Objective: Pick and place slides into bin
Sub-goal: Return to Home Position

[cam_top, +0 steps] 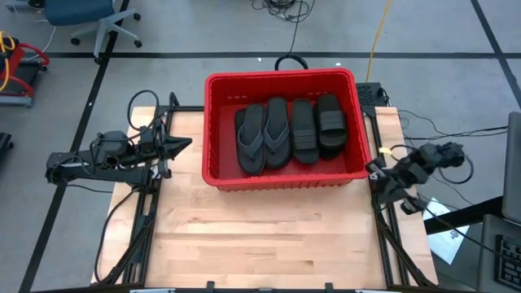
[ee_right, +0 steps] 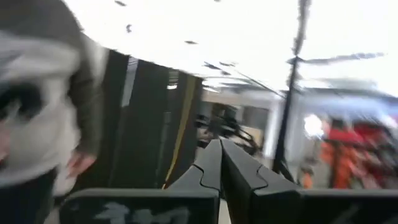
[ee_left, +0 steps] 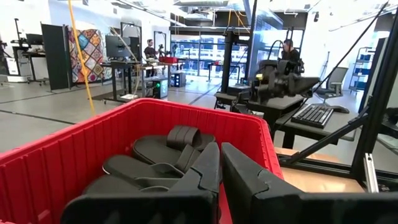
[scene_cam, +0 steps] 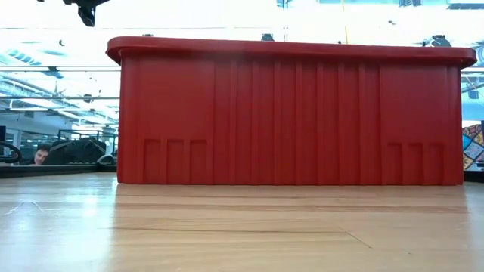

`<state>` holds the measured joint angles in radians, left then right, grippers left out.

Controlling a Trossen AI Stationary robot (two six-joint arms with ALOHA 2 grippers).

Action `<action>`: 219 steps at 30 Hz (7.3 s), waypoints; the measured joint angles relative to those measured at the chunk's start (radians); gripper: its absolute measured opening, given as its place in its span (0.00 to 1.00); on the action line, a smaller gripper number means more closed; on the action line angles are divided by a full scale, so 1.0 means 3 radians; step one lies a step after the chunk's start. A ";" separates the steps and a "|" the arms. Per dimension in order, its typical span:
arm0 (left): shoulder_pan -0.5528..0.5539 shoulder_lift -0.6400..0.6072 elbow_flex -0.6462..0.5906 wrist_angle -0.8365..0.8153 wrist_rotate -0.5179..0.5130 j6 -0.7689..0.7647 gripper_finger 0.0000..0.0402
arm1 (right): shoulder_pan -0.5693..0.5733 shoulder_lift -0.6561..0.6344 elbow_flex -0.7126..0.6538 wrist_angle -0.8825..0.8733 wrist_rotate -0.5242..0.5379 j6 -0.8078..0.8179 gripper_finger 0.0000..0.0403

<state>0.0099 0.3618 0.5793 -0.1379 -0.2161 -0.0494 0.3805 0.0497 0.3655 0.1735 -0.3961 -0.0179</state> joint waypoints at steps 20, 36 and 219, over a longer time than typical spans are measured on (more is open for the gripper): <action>0.0000 0.0000 0.0000 0.0000 0.0001 0.0000 0.04 | -0.0046 0.0707 -0.0037 -0.0121 0.1636 0.0433 0.00; -0.0001 0.0000 0.0000 0.0001 0.0002 -0.0001 0.04 | -0.0621 0.0799 0.0129 -0.0686 0.1660 0.0570 0.00; 0.0000 0.0000 0.0000 0.0000 0.0003 -0.0001 0.04 | -0.0754 0.0791 -0.1144 0.2148 0.1490 0.0606 0.00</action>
<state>0.0099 0.3618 0.5794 -0.1378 -0.2153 -0.0496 0.1543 0.2871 0.0223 0.8181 0.0510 0.1638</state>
